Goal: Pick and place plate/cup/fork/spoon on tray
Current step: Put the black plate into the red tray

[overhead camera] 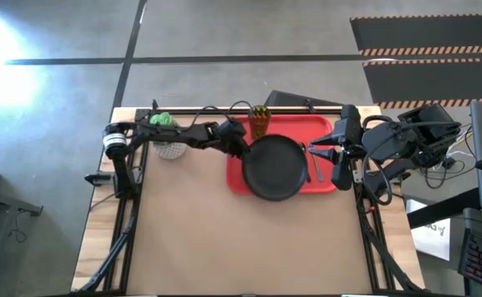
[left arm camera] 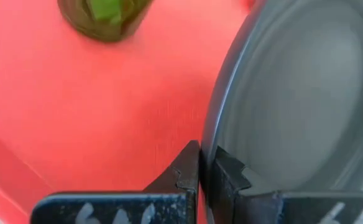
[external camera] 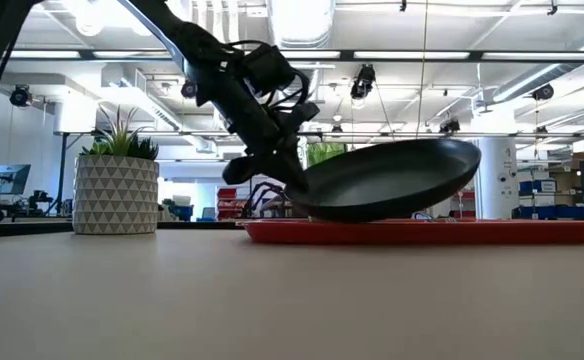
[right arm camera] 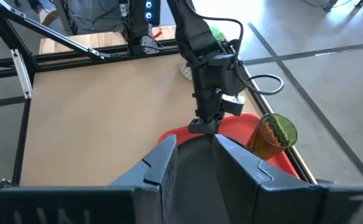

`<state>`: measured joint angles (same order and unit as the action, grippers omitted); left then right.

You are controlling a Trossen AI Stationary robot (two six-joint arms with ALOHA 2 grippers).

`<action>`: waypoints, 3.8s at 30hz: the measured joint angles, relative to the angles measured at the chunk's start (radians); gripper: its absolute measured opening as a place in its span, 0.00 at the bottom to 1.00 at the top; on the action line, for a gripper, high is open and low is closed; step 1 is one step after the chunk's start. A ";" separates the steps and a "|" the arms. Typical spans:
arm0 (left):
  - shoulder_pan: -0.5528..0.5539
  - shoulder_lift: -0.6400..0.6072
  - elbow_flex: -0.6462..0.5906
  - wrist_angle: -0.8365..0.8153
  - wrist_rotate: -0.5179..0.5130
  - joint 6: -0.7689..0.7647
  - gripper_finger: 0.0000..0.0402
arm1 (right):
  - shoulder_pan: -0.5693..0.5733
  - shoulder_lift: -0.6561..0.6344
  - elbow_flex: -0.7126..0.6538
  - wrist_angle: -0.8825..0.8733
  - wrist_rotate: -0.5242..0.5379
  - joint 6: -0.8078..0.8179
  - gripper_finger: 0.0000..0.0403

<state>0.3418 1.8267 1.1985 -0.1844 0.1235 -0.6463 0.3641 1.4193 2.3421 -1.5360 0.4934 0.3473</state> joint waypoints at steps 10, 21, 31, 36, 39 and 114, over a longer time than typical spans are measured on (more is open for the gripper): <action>0.056 0.005 0.006 0.004 0.029 0.021 0.00 | 0.000 0.000 0.000 0.001 0.000 0.000 0.24; 0.069 0.047 0.007 0.003 0.063 0.024 0.00 | 0.000 0.000 0.000 0.006 0.001 0.000 0.24; 0.069 0.086 0.034 0.008 0.096 0.032 0.00 | 0.000 0.000 0.000 0.007 0.002 0.000 0.24; 0.072 0.086 0.038 0.003 0.092 0.034 0.00 | 0.000 0.002 0.000 0.007 0.002 0.000 0.24; 0.072 0.086 0.038 -0.005 0.088 0.033 0.00 | 0.000 0.004 0.000 0.007 0.002 0.001 0.24; 0.083 0.028 0.034 -0.108 0.027 0.086 0.11 | 0.000 0.010 0.000 0.006 -0.034 -0.008 0.24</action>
<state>0.4247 1.8543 1.2327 -0.2919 0.1509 -0.5606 0.3641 1.4292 2.3425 -1.5299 0.4591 0.3396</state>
